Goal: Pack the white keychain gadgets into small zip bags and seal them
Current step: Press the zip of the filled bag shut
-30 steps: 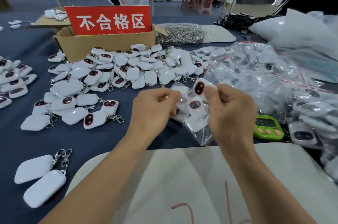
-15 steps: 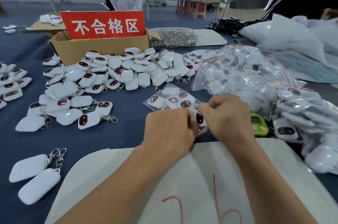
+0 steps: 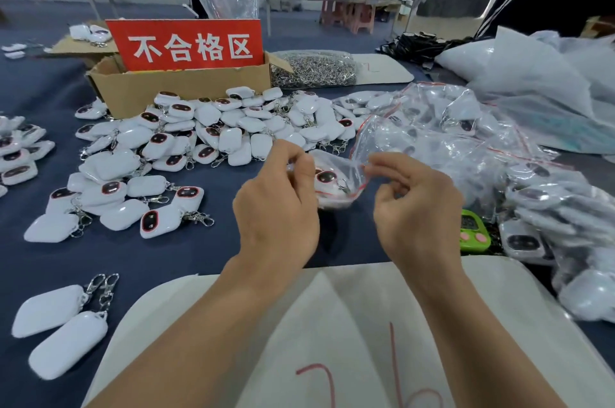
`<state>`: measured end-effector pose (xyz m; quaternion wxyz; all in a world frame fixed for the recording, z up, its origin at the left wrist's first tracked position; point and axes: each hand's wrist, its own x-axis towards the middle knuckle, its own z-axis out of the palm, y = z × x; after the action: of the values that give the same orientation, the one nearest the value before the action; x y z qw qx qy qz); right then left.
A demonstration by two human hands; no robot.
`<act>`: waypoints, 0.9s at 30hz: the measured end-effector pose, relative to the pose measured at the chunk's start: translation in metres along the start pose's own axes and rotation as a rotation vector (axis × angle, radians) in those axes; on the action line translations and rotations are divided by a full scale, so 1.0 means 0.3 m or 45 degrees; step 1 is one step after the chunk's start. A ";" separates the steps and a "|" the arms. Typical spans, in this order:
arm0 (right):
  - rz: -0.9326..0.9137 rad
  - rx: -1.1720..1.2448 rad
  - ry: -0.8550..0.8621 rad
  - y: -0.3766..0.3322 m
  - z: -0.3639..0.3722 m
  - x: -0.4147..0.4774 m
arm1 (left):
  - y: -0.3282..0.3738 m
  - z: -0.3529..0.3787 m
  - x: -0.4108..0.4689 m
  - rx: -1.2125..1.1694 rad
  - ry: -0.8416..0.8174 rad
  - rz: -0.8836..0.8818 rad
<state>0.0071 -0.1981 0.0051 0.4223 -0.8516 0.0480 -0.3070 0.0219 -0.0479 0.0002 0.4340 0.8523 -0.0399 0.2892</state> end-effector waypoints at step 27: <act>0.171 0.470 -0.190 -0.008 -0.045 0.040 | -0.012 -0.195 0.218 -0.333 -0.487 -0.142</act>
<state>0.0087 -0.2100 0.0189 0.5929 -0.7751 0.0161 -0.2180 0.0505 0.0109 0.0585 0.5405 0.8290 -0.1113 0.0906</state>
